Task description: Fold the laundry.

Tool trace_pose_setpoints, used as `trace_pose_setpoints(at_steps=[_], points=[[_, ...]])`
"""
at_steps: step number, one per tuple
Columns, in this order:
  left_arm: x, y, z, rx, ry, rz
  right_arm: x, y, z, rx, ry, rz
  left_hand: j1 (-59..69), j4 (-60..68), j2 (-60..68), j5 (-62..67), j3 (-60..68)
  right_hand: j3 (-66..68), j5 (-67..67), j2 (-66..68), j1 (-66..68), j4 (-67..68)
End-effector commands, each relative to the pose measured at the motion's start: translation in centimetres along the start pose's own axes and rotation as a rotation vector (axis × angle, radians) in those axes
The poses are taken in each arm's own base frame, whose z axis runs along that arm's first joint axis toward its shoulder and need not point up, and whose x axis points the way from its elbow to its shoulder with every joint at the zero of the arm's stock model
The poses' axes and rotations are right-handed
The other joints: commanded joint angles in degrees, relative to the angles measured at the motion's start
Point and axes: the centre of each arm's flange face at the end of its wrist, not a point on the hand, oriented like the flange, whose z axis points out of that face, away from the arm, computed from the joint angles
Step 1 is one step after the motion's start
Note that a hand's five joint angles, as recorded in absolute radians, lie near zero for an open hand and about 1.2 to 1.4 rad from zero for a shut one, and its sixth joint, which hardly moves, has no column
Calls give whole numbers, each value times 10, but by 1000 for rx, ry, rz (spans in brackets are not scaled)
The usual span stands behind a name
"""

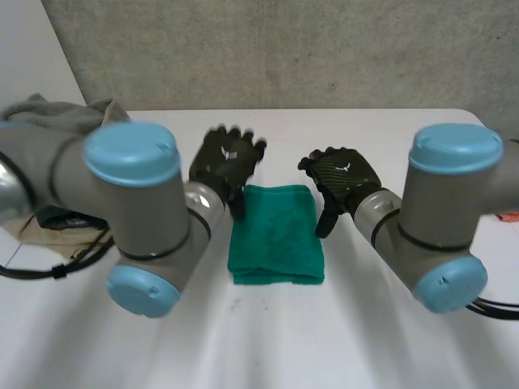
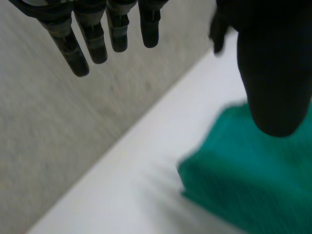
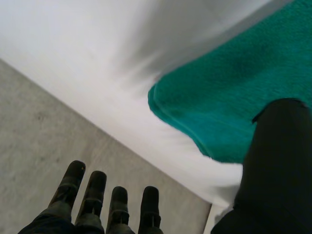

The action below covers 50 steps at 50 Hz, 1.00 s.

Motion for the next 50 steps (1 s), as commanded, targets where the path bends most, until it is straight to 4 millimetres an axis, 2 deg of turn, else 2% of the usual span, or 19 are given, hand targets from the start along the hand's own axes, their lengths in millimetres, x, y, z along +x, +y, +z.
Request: trace_pose_setpoints(at_steps=[1,4,7,10,16,24,32,39,44,50], points=[[-21,-40,-7,174,164,-88,-56,33,-44,46,-93,-39,38,37,37,29,33,-22,-38,-26,-15,-36],[-19,-44,-11,200,312,-129,-82,48,-53,54,-130,-59,55,54,54,46,49,-22,-38,-26,-15,-36],[-22,-46,-15,199,403,-171,-95,64,-47,46,-122,-87,68,67,67,59,63,-22,-38,-26,-15,-36],[-27,-44,-14,192,423,-196,-97,75,-35,28,-83,-141,68,67,68,59,63,-22,-38,-26,-15,-36],[-26,-40,-13,179,409,-199,-93,75,-14,49,-19,-242,68,67,68,59,63,-22,-38,-26,-15,-36],[-26,-38,-12,169,386,-202,-95,76,-2,69,-14,-251,65,64,64,56,60,-22,-38,-26,-15,-36],[-26,-37,-13,166,386,-203,-97,74,11,90,-15,-245,65,64,64,56,60,41,25,37,48,27],[-25,-36,-13,158,386,-206,-97,71,23,110,-7,-238,65,64,64,56,60,204,188,200,211,190],[-25,-35,-14,157,387,-206,-84,65,35,129,17,-229,65,64,64,56,60,334,317,330,340,320],[-28,-36,-13,160,378,-206,-71,65,51,140,20,-218,65,64,64,56,60,621,605,617,628,607]])
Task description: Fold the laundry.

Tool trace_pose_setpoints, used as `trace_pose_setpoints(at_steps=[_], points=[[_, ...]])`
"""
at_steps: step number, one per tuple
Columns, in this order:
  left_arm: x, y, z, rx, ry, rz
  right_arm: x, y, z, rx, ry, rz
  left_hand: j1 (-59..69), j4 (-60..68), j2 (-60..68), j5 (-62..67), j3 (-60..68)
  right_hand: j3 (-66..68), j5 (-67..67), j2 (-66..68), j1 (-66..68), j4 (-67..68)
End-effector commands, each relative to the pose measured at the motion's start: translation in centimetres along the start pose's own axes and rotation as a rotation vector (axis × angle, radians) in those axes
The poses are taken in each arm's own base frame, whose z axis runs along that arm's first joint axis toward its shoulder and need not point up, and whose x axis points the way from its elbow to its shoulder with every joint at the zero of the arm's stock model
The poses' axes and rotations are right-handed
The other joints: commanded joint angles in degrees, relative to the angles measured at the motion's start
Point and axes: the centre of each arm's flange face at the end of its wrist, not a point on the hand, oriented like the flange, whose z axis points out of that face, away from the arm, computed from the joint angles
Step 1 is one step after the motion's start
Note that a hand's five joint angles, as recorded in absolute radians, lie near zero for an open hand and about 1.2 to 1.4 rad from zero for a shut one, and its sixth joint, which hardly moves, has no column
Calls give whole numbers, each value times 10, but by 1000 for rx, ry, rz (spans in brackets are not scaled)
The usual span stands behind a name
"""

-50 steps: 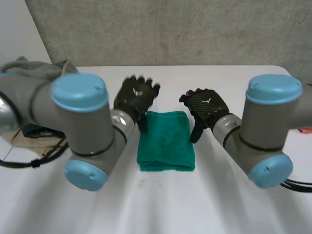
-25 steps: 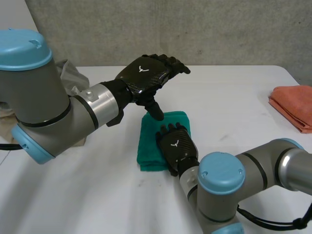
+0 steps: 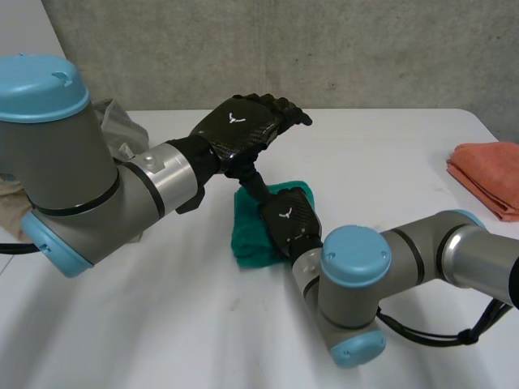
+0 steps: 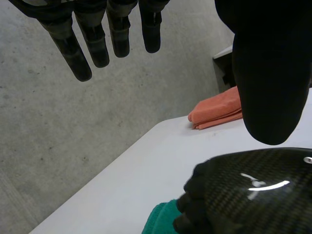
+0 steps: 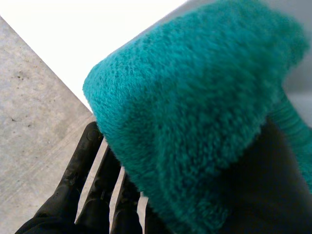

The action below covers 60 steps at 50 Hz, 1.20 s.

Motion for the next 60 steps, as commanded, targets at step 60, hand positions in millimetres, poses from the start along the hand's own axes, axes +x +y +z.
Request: trace_pose_setpoints(at_steps=[60], points=[[2,13,-2,-33,-64,-1,450,231,-22,287,336,77,38,38,38,36,41,307,342,299,350,307]])
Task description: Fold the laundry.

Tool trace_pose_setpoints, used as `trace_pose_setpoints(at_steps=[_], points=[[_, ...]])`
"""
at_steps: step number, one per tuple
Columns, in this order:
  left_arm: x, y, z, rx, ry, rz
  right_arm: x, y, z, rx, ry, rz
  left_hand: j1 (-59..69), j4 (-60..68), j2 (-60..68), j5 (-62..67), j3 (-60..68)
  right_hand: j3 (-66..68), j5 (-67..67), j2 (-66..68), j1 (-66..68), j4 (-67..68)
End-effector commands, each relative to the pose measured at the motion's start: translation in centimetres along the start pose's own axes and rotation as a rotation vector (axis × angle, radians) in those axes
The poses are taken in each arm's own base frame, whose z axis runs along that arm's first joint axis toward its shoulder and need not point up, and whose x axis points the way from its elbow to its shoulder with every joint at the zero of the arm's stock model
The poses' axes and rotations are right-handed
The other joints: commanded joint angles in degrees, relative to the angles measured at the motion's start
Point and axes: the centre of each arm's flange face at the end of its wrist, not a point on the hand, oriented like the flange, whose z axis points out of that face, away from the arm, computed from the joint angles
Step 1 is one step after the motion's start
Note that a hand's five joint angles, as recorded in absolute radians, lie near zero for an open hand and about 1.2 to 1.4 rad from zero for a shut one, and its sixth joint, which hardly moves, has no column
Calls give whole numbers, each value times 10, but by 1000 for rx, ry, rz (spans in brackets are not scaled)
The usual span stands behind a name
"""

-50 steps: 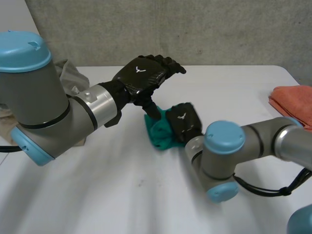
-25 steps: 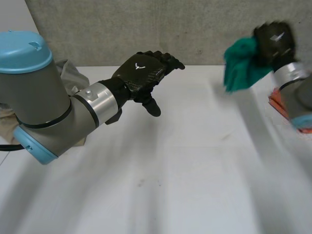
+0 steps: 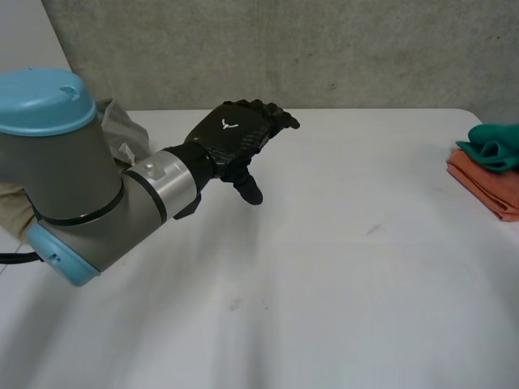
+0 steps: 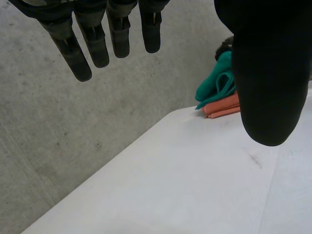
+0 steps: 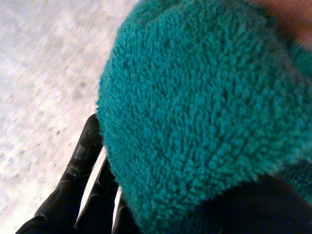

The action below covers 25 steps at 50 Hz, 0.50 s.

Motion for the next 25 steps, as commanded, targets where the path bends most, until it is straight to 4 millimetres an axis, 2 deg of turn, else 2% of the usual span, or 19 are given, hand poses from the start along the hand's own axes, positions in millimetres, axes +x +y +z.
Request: trace_pose_setpoints(at_steps=[1,5,7,9,10,11,12,15,16,19,20,23,25], points=[[4,1,-1,-6,6,-2,-4,15,-23,-39,-76,4,38,38,36,36,41,126,160,124,231,121],[6,-1,-2,-1,7,1,-1,9,-25,-40,-69,-2,38,38,36,36,41,110,144,108,215,104],[9,-2,-2,2,9,2,-2,6,-26,-46,-68,1,38,38,36,36,41,-168,-134,-170,-63,-174],[10,-3,-2,2,12,2,-3,3,-29,-57,-65,9,38,38,36,36,41,-521,-487,-522,-416,-526],[12,-4,-2,6,16,4,1,-5,-33,-80,-53,21,38,38,36,36,41,-574,-540,-576,-469,-579],[12,-4,-2,6,18,4,4,-8,-34,-89,-47,27,38,38,36,36,41,-574,-540,-576,-469,-579],[13,-4,-3,6,18,4,14,-23,-37,-110,-26,37,38,38,36,36,41,-574,-540,-576,-469,-579],[14,-6,-3,9,20,5,36,-46,-44,-156,28,59,38,38,36,36,41,-574,-540,-576,-469,-579],[13,-6,-3,10,19,4,50,-59,-51,-196,70,79,38,38,36,36,41,-574,-540,-576,-469,-579],[14,-13,-6,26,19,11,69,-75,-60,-256,141,74,36,36,34,35,40,-574,-540,-576,-469,-579],[14,-16,-7,32,18,13,83,-85,-68,-306,199,30,36,36,34,35,40,-574,-540,-576,-469,-579],[13,-21,-9,43,13,17,101,-99,-79,-385,280,-74,36,36,34,35,40,-574,-540,-576,-469,-579],[12,-21,-10,43,10,18,121,-118,-89,-472,359,-232,34,34,32,33,38,-574,-540,-576,-469,-579]])
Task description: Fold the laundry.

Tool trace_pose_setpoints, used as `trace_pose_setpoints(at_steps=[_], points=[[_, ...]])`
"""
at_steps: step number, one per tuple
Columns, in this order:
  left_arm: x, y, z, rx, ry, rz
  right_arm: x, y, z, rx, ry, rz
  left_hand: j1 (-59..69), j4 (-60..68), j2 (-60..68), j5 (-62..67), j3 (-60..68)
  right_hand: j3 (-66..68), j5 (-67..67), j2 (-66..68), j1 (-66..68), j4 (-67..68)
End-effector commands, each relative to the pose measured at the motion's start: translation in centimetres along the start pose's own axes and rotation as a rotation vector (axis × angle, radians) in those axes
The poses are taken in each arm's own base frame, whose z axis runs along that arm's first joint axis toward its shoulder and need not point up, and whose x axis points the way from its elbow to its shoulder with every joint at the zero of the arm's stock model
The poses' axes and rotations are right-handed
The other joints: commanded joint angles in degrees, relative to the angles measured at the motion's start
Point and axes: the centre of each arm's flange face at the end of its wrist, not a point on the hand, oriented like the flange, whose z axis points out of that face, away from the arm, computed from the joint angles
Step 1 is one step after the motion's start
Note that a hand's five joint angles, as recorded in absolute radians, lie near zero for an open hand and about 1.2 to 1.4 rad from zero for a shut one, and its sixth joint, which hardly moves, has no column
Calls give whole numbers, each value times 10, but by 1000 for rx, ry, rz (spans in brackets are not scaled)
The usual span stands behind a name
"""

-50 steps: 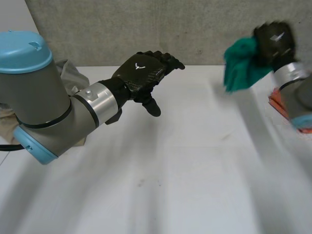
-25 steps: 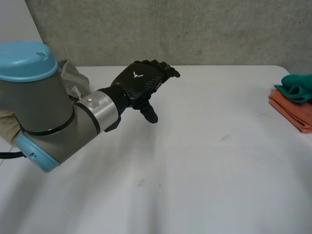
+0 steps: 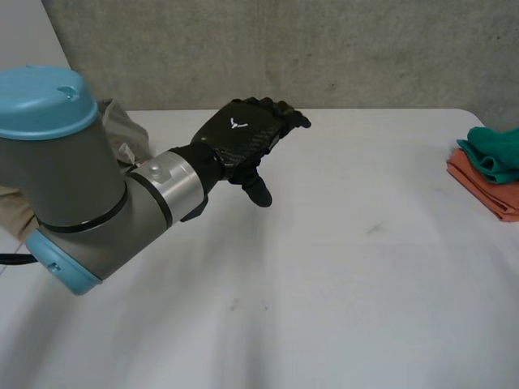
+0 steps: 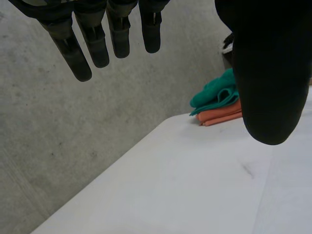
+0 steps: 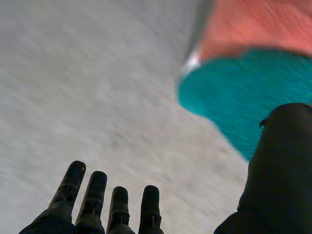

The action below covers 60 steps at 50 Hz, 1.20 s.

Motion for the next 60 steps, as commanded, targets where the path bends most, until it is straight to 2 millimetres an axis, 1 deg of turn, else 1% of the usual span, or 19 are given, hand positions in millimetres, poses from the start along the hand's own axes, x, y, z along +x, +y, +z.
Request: trace_pose_setpoints(at_steps=[1,5,9,11,13,14,19,25,26,27,30,31,37,42,44,45,49,55,60], points=[[-2,-10,-4,21,-8,8,61,-45,-35,-221,286,-302,36,36,33,35,40,-22,-39,-26,-22,-36],[-5,-20,-8,44,-23,15,84,-80,-38,-297,485,-542,36,36,33,35,40,-22,-39,-26,-22,-36],[-16,-28,-12,64,-76,22,52,-107,-17,-238,547,-567,36,36,33,35,40,-22,-39,-26,-22,-36],[-31,-34,-15,73,-155,23,4,-141,1,-97,477,-523,34,34,32,33,38,-22,-39,-26,-22,-36],[-44,-36,-18,77,-220,24,-28,-162,5,-15,423,-471,29,29,27,28,33,-22,-39,-26,-22,-36],[-50,-39,-20,82,-255,27,-59,-178,3,51,362,-409,24,24,21,23,28,-22,-39,-26,-22,-36],[-107,-49,-32,142,-507,73,-151,-203,-16,200,104,-227,-14,-14,-17,-16,-11,-22,-39,-26,-22,-36],[-185,-33,-53,107,-708,151,-261,-193,-62,208,-226,-78,-33,-33,-36,-34,-29,-22,-39,-26,-22,-36],[-197,-26,-56,79,-733,165,-290,-186,-77,189,-312,-61,-40,-39,-42,-41,-36,-22,-39,-26,-22,-36],[-219,-6,-61,15,-769,196,-303,-184,-85,180,-347,-59,-41,-41,-44,-43,-38,-22,-39,-26,-22,-36],[-247,24,-66,-84,-794,261,-338,-168,-111,128,-445,-76,-45,-45,-48,-46,-41,-22,-39,-26,-22,-36],[-262,42,-71,-148,-798,308,-345,-163,-116,111,-465,-86,-45,-45,-48,-46,-41,-22,-39,-26,-22,-36],[-292,108,-54,-313,-725,469,-360,-126,-135,1,-523,-178,-45,-45,-48,-46,-41,-22,-39,-26,-22,-36],[-306,138,-41,-320,-691,471,-358,-114,-139,-64,-511,-203,-11,-11,-14,-13,-8,-22,-39,-26,-22,-36],[-308,143,-37,-313,-675,469,-358,-106,-143,-99,-510,-202,66,66,63,64,69,-22,-39,-26,-22,-36],[-309,146,-35,-304,-664,468,-357,-104,-144,-106,-508,-204,201,201,198,200,205,-22,-39,-26,-22,-36],[-313,140,-31,-246,-681,452,-359,-98,-150,-134,-517,-198,647,647,644,645,650,-22,-39,-26,-22,-36],[-312,111,-23,-82,-726,414,-354,-93,-152,-157,-506,-194,648,648,645,647,652,-22,-39,-26,-22,-36],[-291,61,-19,42,-717,367,-341,-93,-142,-157,-457,-195,648,648,645,647,652,-22,-39,-26,-22,-36]])
